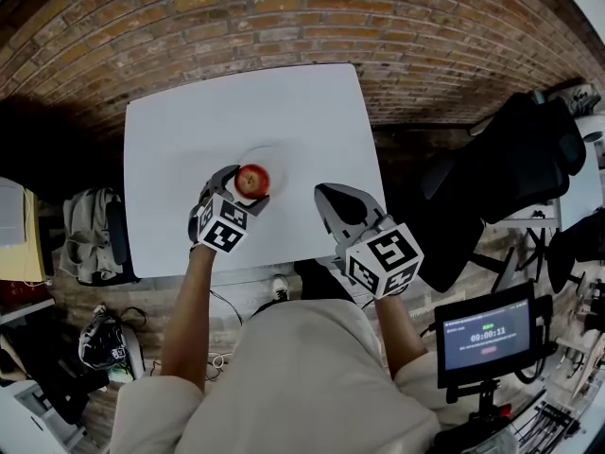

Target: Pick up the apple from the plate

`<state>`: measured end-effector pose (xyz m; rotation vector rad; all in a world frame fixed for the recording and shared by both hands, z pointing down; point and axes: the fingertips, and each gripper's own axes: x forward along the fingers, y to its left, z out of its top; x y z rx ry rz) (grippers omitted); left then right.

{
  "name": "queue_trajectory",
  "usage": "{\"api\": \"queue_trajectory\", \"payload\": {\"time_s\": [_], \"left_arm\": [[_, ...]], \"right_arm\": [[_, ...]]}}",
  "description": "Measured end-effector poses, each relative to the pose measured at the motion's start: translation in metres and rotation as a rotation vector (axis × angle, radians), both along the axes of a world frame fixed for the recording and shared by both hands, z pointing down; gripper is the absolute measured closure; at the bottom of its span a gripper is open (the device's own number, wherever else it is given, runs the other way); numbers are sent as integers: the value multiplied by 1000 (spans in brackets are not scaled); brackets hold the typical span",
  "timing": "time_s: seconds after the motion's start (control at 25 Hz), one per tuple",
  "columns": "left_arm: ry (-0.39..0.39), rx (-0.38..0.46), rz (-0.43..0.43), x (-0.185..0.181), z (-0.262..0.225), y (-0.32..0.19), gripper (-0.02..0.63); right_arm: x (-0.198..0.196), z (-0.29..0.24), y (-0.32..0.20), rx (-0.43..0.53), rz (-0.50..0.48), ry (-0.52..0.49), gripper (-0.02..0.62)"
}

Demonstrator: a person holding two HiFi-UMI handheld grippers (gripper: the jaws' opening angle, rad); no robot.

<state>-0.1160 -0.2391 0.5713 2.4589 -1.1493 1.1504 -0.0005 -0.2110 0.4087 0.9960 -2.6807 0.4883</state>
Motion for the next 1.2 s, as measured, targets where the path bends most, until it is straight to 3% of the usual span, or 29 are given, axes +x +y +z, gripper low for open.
{"api": "queue_trajectory", "payload": {"time_s": [0.48, 1.2], "left_arm": [[56, 106, -54, -11, -42, 10, 222], [91, 296, -35, -11, -124, 37, 222]], "right_arm": [[-11, -21, 4, 62, -7, -1, 594], [-28, -41, 3, 105, -42, 3, 594]]}}
